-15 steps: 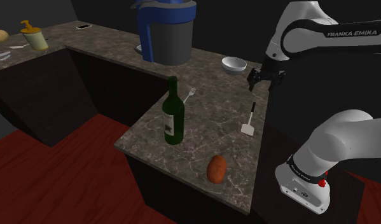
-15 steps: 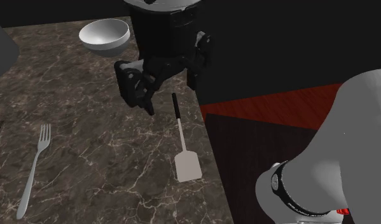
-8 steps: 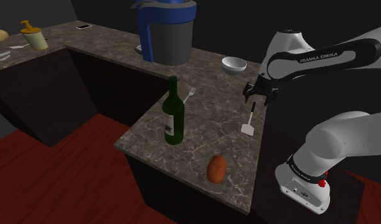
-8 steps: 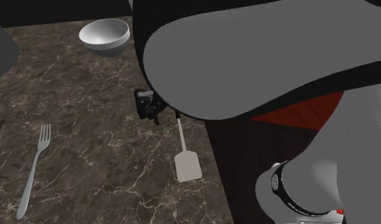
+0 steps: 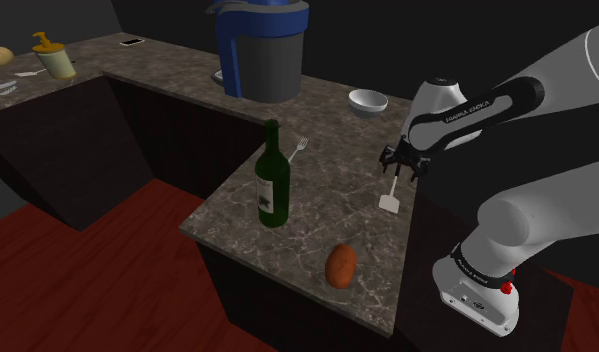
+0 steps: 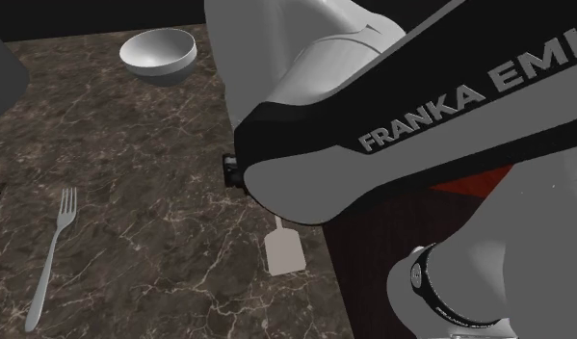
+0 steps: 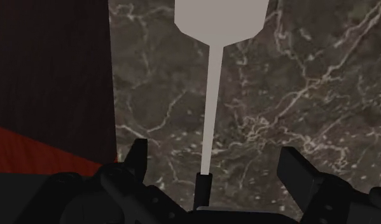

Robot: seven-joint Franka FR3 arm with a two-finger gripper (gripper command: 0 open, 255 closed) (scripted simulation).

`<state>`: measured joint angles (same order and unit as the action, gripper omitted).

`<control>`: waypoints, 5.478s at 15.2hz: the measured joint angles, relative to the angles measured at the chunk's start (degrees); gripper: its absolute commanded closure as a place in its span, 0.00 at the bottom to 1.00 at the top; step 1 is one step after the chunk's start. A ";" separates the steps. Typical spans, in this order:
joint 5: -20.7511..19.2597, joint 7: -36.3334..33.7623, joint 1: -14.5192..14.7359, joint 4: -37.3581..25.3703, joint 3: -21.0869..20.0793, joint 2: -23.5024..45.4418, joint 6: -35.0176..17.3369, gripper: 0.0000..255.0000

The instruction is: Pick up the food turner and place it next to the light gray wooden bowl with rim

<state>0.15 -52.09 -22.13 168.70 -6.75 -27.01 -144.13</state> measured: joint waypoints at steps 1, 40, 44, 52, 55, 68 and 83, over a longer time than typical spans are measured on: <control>-0.12 -0.10 -0.17 0.32 -0.05 0.87 -1.20 0.00; 0.54 0.95 0.60 -5.06 0.97 -10.28 15.22 1.00; 0.50 1.25 0.60 -6.90 1.28 -12.43 19.21 1.00; 0.11 1.97 0.24 -12.32 1.95 -13.70 25.87 1.00; -1.10 3.57 -1.20 -17.04 3.25 -7.21 24.06 1.00; -3.11 9.65 -4.69 -43.59 7.45 21.64 21.53 1.00; -2.79 11.80 -5.78 -52.24 8.56 35.21 16.56 1.00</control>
<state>-2.64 -40.28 -27.91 116.45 1.81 8.20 -127.57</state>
